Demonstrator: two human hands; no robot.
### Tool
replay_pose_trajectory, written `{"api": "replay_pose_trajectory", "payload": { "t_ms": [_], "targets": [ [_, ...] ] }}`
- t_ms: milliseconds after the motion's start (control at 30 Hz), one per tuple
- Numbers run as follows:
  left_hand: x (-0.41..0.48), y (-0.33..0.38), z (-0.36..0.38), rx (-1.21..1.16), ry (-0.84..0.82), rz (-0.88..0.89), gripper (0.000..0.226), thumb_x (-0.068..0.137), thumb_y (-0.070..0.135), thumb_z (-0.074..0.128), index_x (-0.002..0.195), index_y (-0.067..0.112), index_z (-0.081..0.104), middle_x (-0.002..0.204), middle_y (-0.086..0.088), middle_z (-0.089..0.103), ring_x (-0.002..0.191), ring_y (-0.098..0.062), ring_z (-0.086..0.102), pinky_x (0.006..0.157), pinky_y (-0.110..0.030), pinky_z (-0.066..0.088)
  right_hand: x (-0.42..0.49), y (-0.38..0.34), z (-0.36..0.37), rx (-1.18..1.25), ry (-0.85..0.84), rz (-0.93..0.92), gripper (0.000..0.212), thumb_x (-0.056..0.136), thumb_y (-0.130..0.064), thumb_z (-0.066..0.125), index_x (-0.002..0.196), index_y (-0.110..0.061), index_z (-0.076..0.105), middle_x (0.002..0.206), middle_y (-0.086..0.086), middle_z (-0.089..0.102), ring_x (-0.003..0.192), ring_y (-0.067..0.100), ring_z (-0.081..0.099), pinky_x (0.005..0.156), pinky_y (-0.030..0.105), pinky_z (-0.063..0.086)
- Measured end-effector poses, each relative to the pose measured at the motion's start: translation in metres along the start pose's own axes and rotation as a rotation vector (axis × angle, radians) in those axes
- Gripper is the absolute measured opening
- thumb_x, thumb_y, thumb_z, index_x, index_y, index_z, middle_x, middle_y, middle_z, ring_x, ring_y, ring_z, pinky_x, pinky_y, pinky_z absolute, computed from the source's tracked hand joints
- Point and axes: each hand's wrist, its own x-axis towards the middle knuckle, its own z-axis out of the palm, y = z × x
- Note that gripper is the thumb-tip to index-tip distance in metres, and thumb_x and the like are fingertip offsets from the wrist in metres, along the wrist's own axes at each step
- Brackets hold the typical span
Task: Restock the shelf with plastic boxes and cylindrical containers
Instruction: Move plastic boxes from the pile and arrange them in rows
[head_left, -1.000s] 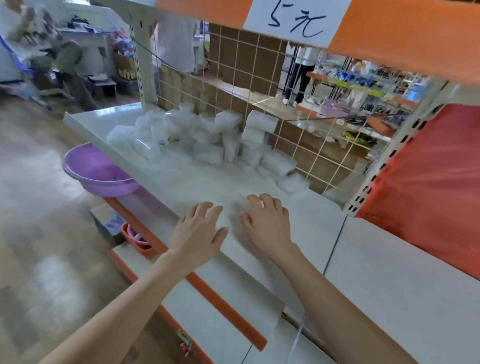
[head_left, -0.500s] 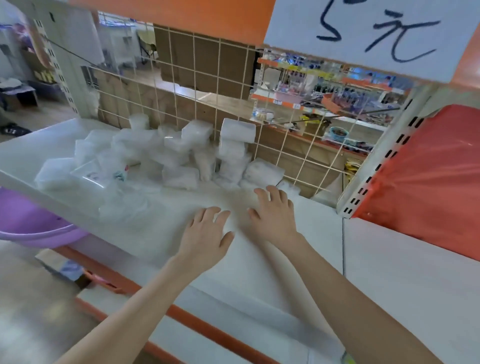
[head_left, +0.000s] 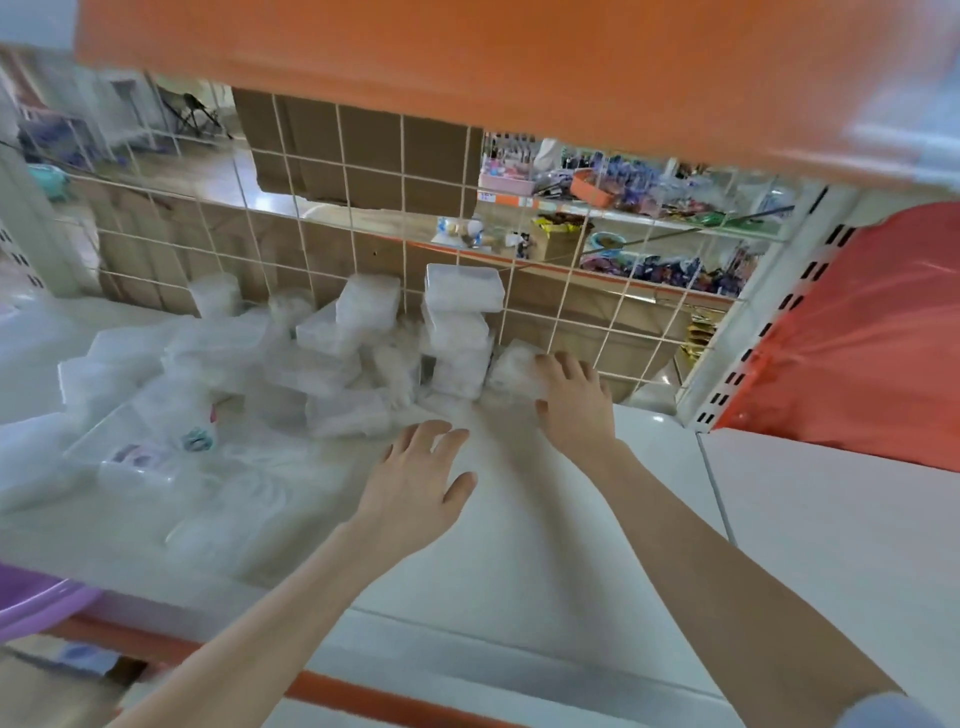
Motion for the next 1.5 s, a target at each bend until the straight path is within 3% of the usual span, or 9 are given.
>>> {"api": "replay_pose_trajectory", "payload": {
  "t_ms": [167, 367, 500, 733, 900, 1033, 1200, 1333, 1500],
  "targets": [
    [0.017, 0.010, 0.005, -0.087, -0.006, 0.033, 0.050, 0.091, 0.036, 0.046, 0.137, 0.019, 0.035, 0.141, -0.001, 0.034, 0.129, -0.022, 0.030, 0.099, -0.032, 0.031, -0.026, 0.000, -0.005, 0.113, 0.044, 0.001, 0.041, 0.092, -0.019, 0.048, 0.131, -0.011, 0.039, 0.134, 0.006, 0.045, 0.122, 0.029, 0.041, 0.100, 0.039, 0.030],
    [0.026, 0.031, 0.006, -0.291, 0.004, 0.056, 0.075, 0.084, 0.029, 0.059, 0.145, 0.017, 0.017, 0.146, -0.005, 0.025, 0.132, -0.026, 0.028, 0.103, -0.036, 0.028, -0.056, -0.005, -0.017, 0.871, -0.079, 0.391, 0.016, 0.090, -0.019, 0.052, 0.105, -0.013, 0.049, 0.098, -0.004, 0.056, 0.088, 0.016, 0.052, 0.064, 0.013, 0.042],
    [0.025, 0.038, 0.006, -0.390, 0.013, 0.061, 0.085, 0.079, 0.037, 0.067, 0.145, 0.016, 0.018, 0.146, -0.003, 0.023, 0.131, -0.023, 0.028, 0.101, -0.034, 0.030, -0.068, -0.007, -0.021, 1.216, -0.228, 0.554, 0.020, 0.093, -0.024, 0.050, 0.105, -0.009, 0.056, 0.094, 0.008, 0.065, 0.078, 0.022, 0.062, 0.070, 0.029, 0.050],
    [0.019, 0.023, 0.005, -0.385, -0.056, 0.172, 0.096, 0.066, 0.041, 0.078, 0.143, 0.019, 0.026, 0.146, 0.001, 0.022, 0.132, -0.019, 0.025, 0.105, -0.031, 0.029, -0.077, -0.012, -0.020, 1.297, -0.380, 0.524, 0.026, 0.099, -0.030, 0.040, 0.099, -0.011, 0.058, 0.081, 0.005, 0.061, 0.069, 0.021, 0.055, 0.063, 0.028, 0.046],
    [0.017, 0.011, 0.003, -0.299, -0.095, 0.172, 0.089, 0.064, 0.043, 0.078, 0.138, 0.018, 0.037, 0.134, 0.001, 0.037, 0.123, -0.017, 0.035, 0.096, -0.019, 0.027, -0.075, -0.014, -0.018, 1.227, -0.428, 0.441, 0.027, 0.098, -0.030, 0.042, 0.086, -0.014, 0.059, 0.075, 0.001, 0.062, 0.063, 0.015, 0.055, 0.056, 0.024, 0.046],
    [0.012, -0.001, 0.004, -0.243, -0.079, 0.105, 0.081, 0.066, 0.039, 0.078, 0.135, 0.017, 0.042, 0.127, -0.001, 0.042, 0.117, -0.019, 0.038, 0.092, -0.020, 0.029, -0.068, -0.010, -0.013, 1.051, -0.267, 0.424, 0.024, 0.095, -0.024, 0.046, 0.094, -0.006, 0.062, 0.076, 0.002, 0.062, 0.059, 0.013, 0.056, 0.052, 0.017, 0.042],
    [0.003, -0.024, 0.001, -0.209, -0.088, -0.023, 0.075, 0.070, 0.034, 0.077, 0.134, 0.015, 0.043, 0.128, -0.003, 0.042, 0.116, -0.019, 0.039, 0.085, -0.016, 0.027, -0.051, 0.006, -0.001, 0.599, 0.044, 0.349, 0.026, 0.091, -0.018, 0.048, 0.114, -0.012, 0.059, 0.107, 0.005, 0.059, 0.099, 0.020, 0.055, 0.082, 0.026, 0.041],
    [-0.004, -0.031, -0.003, -0.147, -0.118, -0.065, 0.076, 0.074, 0.037, 0.071, 0.138, 0.017, 0.035, 0.133, -0.001, 0.039, 0.121, -0.018, 0.036, 0.093, -0.022, 0.031, -0.034, 0.014, 0.010, 0.342, 0.011, 0.293, 0.041, 0.093, -0.026, 0.048, 0.132, -0.013, 0.046, 0.136, 0.009, 0.043, 0.123, 0.032, 0.038, 0.098, 0.043, 0.039],
    [-0.007, -0.024, -0.009, -0.109, -0.108, -0.024, 0.072, 0.077, 0.044, 0.066, 0.138, 0.024, 0.034, 0.139, 0.006, 0.032, 0.126, -0.015, 0.033, 0.098, -0.028, 0.034, -0.013, 0.009, 0.014, 0.168, -0.103, 0.386, 0.055, 0.089, -0.049, 0.049, 0.132, -0.015, 0.042, 0.133, 0.007, 0.040, 0.121, 0.034, 0.041, 0.094, 0.045, 0.037]
  ]
}}
